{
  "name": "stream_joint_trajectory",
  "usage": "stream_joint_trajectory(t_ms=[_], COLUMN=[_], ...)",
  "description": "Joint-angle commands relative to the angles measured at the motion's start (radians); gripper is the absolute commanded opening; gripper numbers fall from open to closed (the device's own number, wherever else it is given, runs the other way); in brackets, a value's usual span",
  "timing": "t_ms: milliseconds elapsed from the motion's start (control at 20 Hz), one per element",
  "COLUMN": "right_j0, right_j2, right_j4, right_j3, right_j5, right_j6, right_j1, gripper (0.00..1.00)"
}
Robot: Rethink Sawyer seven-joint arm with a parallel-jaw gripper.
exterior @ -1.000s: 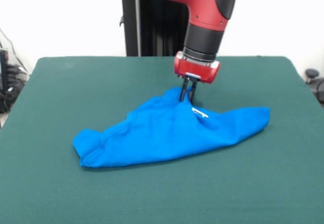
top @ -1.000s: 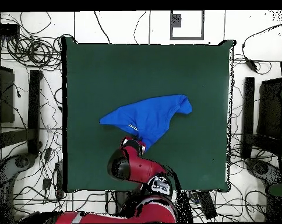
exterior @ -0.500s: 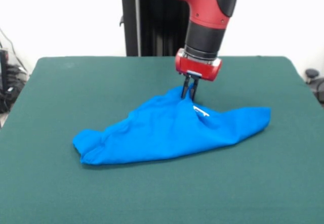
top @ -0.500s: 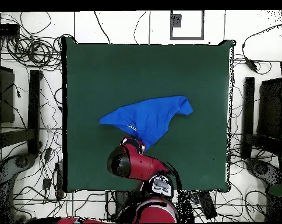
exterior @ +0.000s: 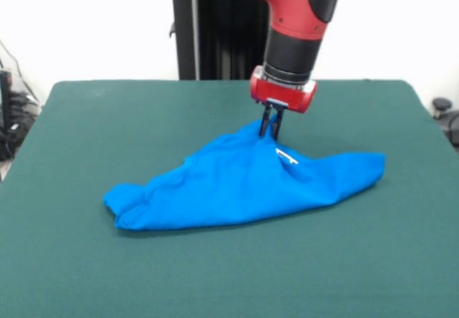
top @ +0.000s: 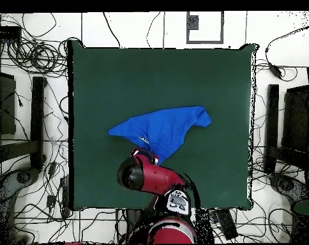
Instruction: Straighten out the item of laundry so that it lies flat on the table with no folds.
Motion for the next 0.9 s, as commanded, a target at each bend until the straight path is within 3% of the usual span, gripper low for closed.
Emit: stream_joint_trajectory(t_ms=[50,900], right_j0=[-0.003,-0.031], right_j2=[0.097,0.119], right_j4=[0.024,0.021], right_j3=[-0.078,-0.091], right_j5=[0.151,0.247], right_j6=[0.114,0.107], right_j1=[-0.011,-0.051], gripper=[0.00,0.00])
